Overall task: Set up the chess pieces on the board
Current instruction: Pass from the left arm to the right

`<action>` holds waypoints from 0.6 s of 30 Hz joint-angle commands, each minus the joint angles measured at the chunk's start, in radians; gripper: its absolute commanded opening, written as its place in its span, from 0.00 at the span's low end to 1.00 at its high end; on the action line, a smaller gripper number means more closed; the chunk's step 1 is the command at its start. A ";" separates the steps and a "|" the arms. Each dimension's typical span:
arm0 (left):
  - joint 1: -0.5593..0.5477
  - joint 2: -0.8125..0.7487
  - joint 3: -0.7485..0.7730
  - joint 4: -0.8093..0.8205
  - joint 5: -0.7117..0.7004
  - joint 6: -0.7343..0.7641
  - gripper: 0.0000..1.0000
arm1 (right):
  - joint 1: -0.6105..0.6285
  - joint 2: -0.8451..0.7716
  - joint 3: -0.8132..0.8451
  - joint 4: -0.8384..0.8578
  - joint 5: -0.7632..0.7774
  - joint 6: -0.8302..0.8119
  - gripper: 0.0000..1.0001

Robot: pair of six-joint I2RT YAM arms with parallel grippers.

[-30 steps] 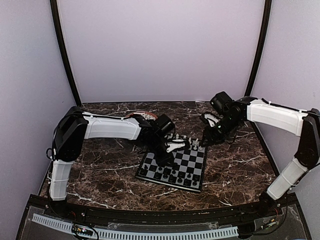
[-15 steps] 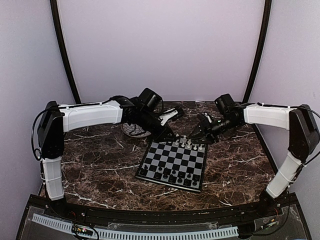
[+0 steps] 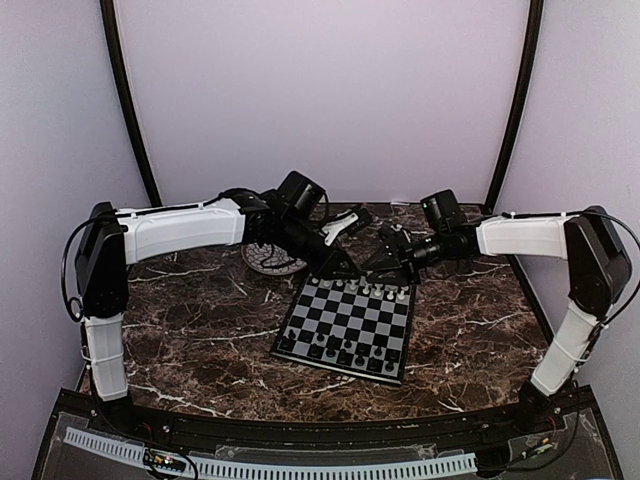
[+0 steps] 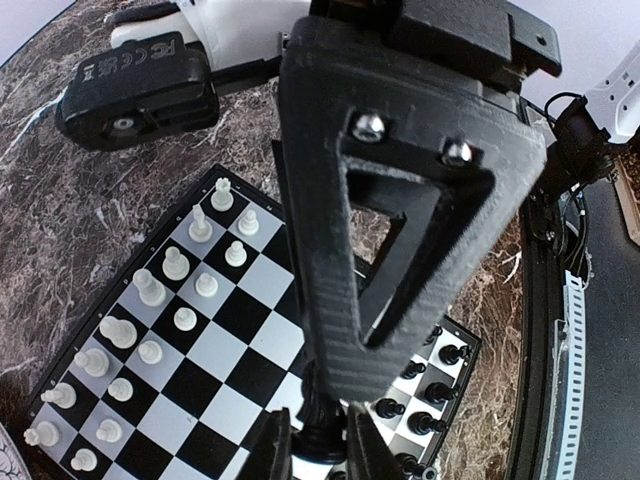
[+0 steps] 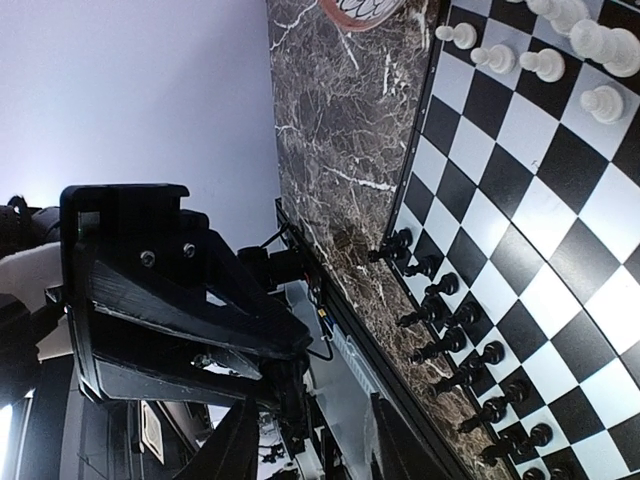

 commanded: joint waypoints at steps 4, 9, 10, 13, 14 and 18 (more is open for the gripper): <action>-0.003 -0.022 0.030 0.017 0.032 -0.017 0.13 | 0.026 0.009 0.018 0.092 -0.041 0.049 0.29; -0.006 -0.025 0.029 0.018 0.043 -0.021 0.13 | 0.026 0.002 0.004 0.136 -0.044 0.076 0.22; -0.007 -0.026 0.028 0.019 0.045 -0.021 0.13 | 0.026 0.000 -0.001 0.151 -0.044 0.086 0.21; -0.008 -0.027 0.028 0.021 0.050 -0.023 0.13 | 0.027 -0.005 -0.011 0.183 -0.044 0.112 0.20; -0.010 -0.027 0.027 0.023 0.052 -0.024 0.13 | 0.026 -0.006 -0.014 0.183 -0.042 0.118 0.19; -0.011 -0.038 0.011 0.044 0.055 -0.034 0.13 | 0.026 -0.012 -0.024 0.230 -0.043 0.137 0.08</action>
